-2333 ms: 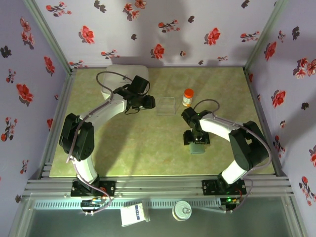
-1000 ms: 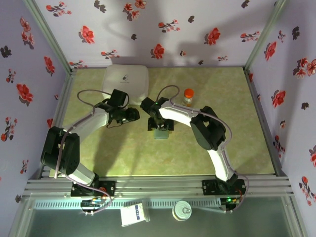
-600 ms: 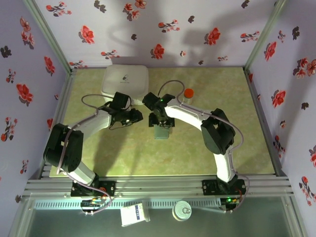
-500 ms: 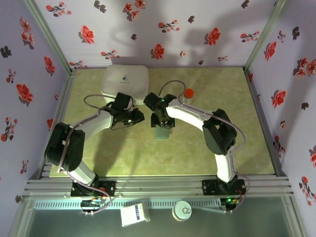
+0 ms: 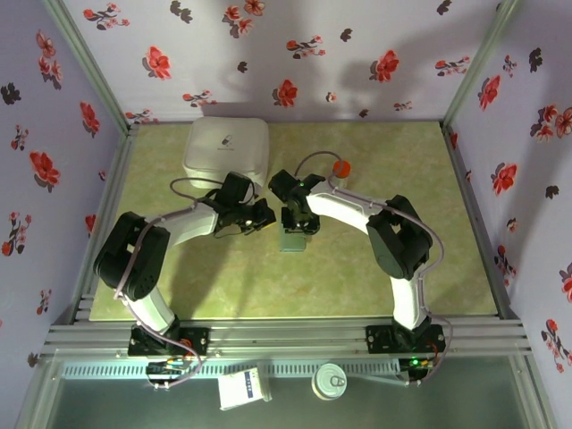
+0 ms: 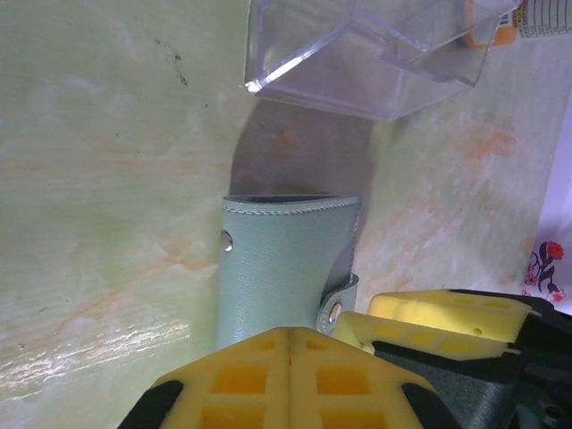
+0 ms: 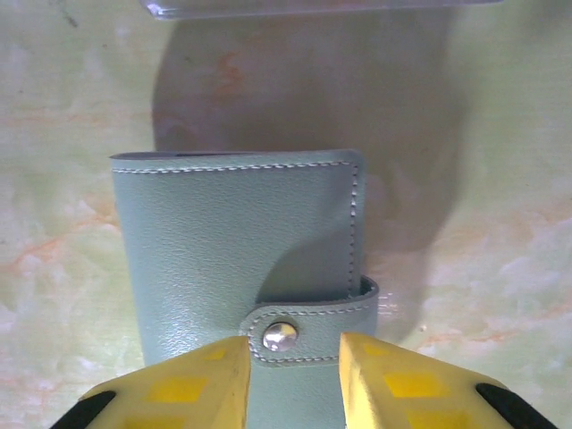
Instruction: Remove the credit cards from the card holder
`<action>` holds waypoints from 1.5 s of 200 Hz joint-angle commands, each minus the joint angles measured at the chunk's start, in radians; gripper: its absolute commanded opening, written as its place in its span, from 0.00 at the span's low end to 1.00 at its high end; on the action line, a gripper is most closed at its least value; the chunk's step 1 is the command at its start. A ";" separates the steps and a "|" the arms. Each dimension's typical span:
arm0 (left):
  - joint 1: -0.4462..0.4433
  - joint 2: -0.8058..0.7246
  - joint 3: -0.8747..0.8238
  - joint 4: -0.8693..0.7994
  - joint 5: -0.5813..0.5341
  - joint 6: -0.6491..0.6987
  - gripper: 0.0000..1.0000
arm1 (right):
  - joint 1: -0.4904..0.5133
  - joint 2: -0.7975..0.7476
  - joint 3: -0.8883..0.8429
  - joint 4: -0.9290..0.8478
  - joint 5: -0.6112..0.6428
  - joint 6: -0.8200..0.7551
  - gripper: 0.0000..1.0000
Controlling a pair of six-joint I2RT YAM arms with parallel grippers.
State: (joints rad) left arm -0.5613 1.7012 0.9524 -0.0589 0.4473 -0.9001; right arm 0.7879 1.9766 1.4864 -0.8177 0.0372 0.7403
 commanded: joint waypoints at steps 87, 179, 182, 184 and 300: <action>-0.012 0.045 -0.001 -0.006 0.027 -0.017 0.00 | 0.000 0.029 -0.004 0.005 -0.053 0.004 0.29; -0.049 0.081 0.019 -0.015 0.049 -0.030 0.00 | -0.004 0.066 -0.058 0.064 -0.063 0.015 0.21; -0.052 0.082 0.018 -0.013 0.050 -0.032 0.00 | -0.005 0.065 -0.060 0.067 -0.064 0.016 0.21; -0.052 0.083 0.017 -0.010 0.050 -0.034 0.00 | -0.007 0.065 -0.062 0.070 -0.065 0.016 0.21; -0.080 0.146 -0.002 -0.070 0.005 -0.050 0.00 | -0.021 0.011 -0.140 0.125 -0.046 0.022 0.05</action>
State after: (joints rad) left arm -0.6479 1.8099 0.9550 -0.0601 0.4755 -0.9375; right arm 0.7784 1.9678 1.3998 -0.7071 -0.0086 0.7441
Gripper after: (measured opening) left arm 0.035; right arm 0.084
